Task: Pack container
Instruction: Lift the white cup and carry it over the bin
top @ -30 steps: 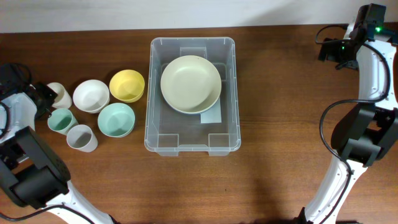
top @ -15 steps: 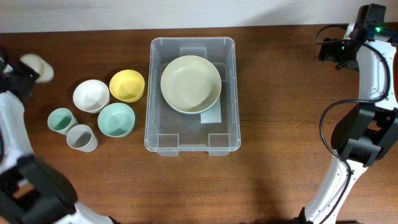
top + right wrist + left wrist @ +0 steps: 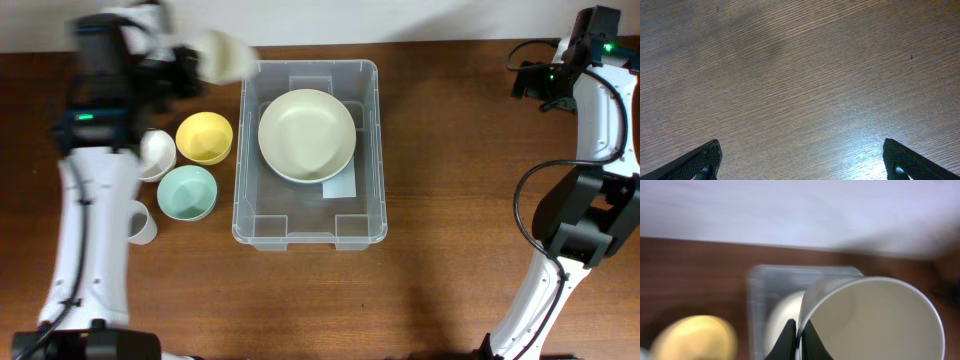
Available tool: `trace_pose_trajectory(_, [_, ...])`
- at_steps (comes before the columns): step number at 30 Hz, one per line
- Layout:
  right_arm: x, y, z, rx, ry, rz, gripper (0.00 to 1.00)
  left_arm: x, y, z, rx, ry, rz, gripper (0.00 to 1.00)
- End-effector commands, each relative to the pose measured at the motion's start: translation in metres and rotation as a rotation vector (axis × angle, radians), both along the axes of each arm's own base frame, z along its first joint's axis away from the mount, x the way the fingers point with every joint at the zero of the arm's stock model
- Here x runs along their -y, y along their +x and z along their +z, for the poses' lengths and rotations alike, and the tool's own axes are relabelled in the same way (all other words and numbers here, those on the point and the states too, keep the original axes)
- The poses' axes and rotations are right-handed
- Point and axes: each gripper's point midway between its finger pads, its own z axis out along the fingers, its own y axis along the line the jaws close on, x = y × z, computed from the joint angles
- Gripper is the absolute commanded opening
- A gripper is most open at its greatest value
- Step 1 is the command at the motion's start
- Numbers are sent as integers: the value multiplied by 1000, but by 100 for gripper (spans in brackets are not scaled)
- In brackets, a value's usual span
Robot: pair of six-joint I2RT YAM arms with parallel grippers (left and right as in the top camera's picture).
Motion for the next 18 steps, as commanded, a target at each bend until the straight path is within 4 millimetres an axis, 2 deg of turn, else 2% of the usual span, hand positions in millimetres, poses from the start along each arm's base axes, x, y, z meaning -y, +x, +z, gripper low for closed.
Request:
trace_pose_trajectory(1, [-1, -1, 6, 11, 3, -10, 99, 65, -20, -10, -5, 69, -198, 1])
trace_pose_trajectory(3, [-1, -1, 6, 12, 3, -10, 99, 91, -32, -25, -53, 106, -238, 1])
trace_pose_trajectory(5, [-1, -1, 6, 11, 3, -10, 99, 108, -43, -41, -102, 153, -259, 1])
trace_pose_trajectory(10, [-1, -1, 6, 11, 3, -10, 99, 139, -79, -84, -256, 250, -336, 1])
trace_pose_trajectory(14, [-1, -1, 6, 12, 3, -10, 99, 155, -98, -109, -344, 297, -390, 1])
trace_pose_trajectory(18, [-1, -1, 6, 12, 3, -10, 99, 153, -98, -139, -406, 385, -369, 1])
